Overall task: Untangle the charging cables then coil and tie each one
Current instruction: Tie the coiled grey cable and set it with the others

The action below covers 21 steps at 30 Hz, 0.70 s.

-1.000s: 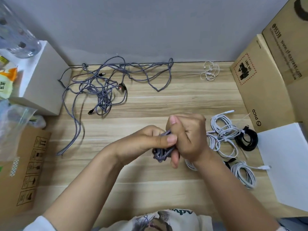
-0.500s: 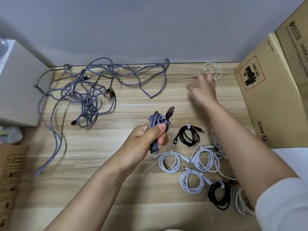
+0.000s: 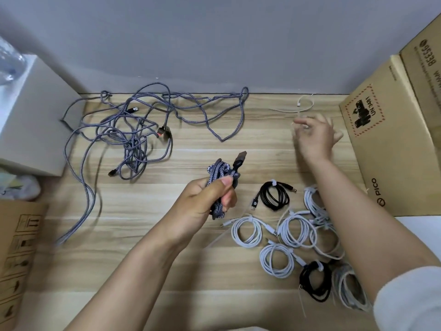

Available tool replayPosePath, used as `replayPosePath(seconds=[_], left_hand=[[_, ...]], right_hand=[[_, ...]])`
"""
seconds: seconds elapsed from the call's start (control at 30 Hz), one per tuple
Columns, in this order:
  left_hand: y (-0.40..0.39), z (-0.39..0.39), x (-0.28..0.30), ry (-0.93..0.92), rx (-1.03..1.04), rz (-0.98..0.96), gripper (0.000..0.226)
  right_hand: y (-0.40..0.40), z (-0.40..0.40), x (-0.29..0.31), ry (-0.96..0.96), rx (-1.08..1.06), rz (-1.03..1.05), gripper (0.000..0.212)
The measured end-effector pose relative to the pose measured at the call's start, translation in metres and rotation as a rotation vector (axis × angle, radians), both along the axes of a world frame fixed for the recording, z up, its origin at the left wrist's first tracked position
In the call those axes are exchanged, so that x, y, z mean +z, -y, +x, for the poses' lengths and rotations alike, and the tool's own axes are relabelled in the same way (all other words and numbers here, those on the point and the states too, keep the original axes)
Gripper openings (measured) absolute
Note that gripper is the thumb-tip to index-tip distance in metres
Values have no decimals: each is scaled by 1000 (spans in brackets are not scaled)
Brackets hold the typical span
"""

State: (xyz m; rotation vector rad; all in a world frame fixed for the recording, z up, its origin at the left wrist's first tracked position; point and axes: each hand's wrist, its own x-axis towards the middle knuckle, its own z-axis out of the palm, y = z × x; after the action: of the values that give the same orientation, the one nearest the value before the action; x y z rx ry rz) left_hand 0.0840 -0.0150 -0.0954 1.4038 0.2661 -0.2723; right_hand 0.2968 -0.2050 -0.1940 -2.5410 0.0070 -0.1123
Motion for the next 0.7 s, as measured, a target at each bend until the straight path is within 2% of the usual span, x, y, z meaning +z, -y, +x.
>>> replayPosePath(seconds=[0.13,0.2,0.27,0.33,0.5,0.6,0.7], left_hand=[[-4,-14,5,16,46,20,37],[-4,-21,5,15,65,26,38],[-5,-28,6,17,77,21,38],[-4,-34,7,19,84,14,37],[-7,-45,8,19,106,-3,38],[-9,-46,6,18,116,-31,38],[-8,-44,4,20,127,-61,39]], right_hand=[[0,-12,35,250,-31,423,12],[-2,-16,53,233,-1,628,11],[-4,-19,65,141,-4,775,27],[-2,-20,69,59,-98,874,32],[10,-23,63,-227,-561,1387,27],[16,-32,57,-391,-691,1627,23],[17,-40,45,-476,-792,1821,15]])
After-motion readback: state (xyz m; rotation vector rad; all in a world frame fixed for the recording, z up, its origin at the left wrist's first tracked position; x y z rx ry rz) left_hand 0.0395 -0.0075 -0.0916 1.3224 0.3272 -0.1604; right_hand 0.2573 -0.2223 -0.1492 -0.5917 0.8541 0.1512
